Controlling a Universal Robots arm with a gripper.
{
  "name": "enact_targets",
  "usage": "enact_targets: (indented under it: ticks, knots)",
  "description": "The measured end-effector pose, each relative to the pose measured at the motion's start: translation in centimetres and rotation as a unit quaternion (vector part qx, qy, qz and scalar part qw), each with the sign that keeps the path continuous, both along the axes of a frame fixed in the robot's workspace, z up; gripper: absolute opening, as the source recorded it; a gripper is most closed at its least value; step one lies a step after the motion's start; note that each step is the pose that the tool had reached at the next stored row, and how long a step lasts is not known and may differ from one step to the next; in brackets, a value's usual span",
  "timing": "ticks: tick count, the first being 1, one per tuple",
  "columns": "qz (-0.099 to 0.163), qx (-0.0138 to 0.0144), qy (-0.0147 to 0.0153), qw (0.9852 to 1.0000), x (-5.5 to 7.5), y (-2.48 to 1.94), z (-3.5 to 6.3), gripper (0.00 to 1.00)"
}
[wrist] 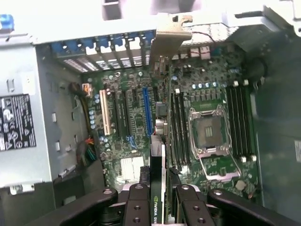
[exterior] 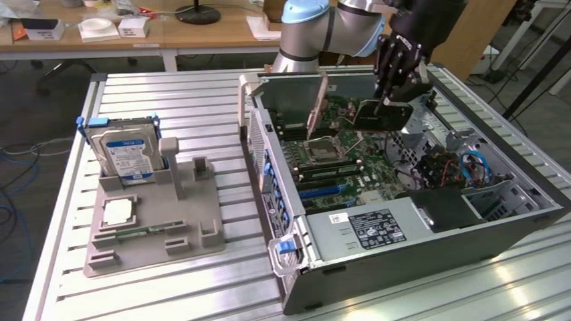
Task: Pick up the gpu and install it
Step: 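Insert the gpu into the slot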
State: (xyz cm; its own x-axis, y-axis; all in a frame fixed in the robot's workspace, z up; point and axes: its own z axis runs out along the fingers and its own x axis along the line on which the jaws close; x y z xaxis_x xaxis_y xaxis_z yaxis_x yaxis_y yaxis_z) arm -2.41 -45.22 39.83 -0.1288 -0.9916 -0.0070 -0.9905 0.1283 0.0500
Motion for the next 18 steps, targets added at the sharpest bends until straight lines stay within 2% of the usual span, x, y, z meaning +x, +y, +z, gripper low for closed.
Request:
enact_targets:
  ticks: [4, 8, 11, 12, 13, 14, 15, 18]
  knots:
    - [0.036, 0.0000, 0.0000, 0.9994, 0.00, 0.00, -0.05, 0.26]
    - [0.071, -0.0001, 0.0001, 0.9975, -0.02, 0.00, -0.08, 0.26]
    - [0.072, -0.0001, -0.0006, 0.9974, -0.03, -0.02, -0.09, 0.26]
    - [0.072, -0.0005, -0.0048, 0.9974, -0.10, -0.02, -0.09, 0.26]
    - [0.072, -0.0009, -0.0116, 0.9973, -0.22, -0.02, -0.12, 0.26]
    - [0.072, -0.0011, -0.0165, 0.9973, -0.30, -0.02, -0.17, 0.26]
    - [0.072, -0.0013, -0.0193, 0.9972, -0.34, -0.02, -0.23, 0.26]
    - [0.072, -0.0025, -0.0201, 0.9972, -0.39, -0.04, -0.32, 0.26]
